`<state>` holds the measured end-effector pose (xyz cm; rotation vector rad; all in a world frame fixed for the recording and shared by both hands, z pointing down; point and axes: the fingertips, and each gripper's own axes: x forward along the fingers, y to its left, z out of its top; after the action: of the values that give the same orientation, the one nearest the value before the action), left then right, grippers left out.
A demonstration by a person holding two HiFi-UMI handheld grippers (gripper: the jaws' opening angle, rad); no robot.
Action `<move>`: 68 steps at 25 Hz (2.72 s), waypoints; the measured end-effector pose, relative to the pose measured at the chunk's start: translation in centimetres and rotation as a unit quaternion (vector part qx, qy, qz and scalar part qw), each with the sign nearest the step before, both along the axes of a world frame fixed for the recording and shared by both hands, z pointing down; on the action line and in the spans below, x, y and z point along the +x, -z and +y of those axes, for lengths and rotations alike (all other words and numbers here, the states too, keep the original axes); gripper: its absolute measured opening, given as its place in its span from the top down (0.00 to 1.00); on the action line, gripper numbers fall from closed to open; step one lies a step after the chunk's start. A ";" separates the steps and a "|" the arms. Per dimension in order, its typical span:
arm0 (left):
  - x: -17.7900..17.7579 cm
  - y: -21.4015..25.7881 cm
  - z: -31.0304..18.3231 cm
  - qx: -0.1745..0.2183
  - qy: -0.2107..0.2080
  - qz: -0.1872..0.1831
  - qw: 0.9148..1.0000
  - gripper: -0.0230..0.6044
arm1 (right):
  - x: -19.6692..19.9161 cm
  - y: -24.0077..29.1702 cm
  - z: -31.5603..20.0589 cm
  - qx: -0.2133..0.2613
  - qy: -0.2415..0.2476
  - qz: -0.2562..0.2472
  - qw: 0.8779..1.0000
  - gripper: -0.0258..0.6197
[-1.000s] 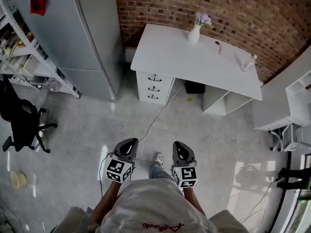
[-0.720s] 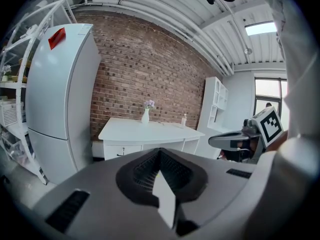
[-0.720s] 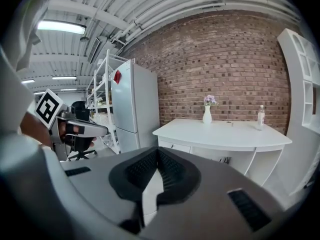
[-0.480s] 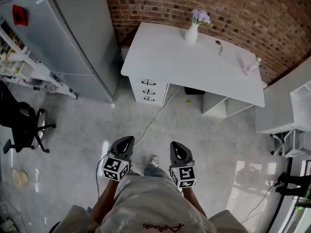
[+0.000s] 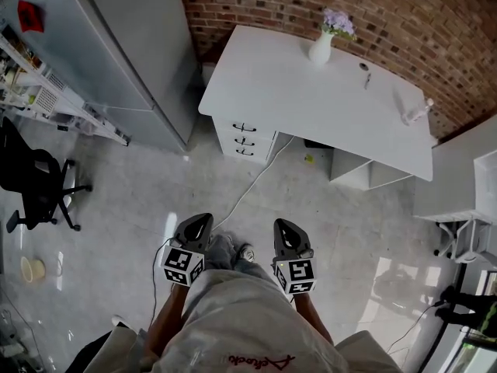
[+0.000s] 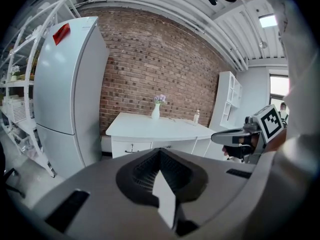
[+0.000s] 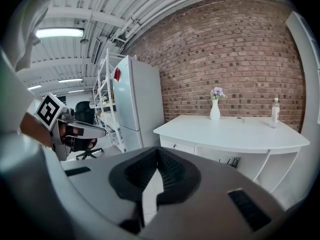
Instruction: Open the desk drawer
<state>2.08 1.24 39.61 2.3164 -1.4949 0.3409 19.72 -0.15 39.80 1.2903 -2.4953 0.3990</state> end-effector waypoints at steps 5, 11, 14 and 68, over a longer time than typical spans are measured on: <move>-0.2 -0.8 -1.0 -0.007 0.005 0.005 1.000 0.94 | -0.7 -0.4 -1.7 -0.006 0.011 0.003 1.000 0.93; -1.3 -1.5 -3.3 -0.006 0.008 0.012 1.000 0.94 | -2.2 -1.0 -4.2 -0.008 0.017 0.008 1.000 0.93; -2.3 -1.6 -5.3 -0.002 0.005 0.013 1.000 0.94 | -3.1 -1.1 -5.9 -0.007 0.015 0.012 1.000 0.93; -4.7 -17.5 -8.5 -0.092 -0.038 0.044 0.994 0.94 | -9.6 -21.2 -8.3 -0.116 0.021 0.050 0.992 0.93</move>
<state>-2.66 -7.30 57.13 2.2159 -1.2806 0.3746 10.17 -8.44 60.99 1.1348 -2.3095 0.5812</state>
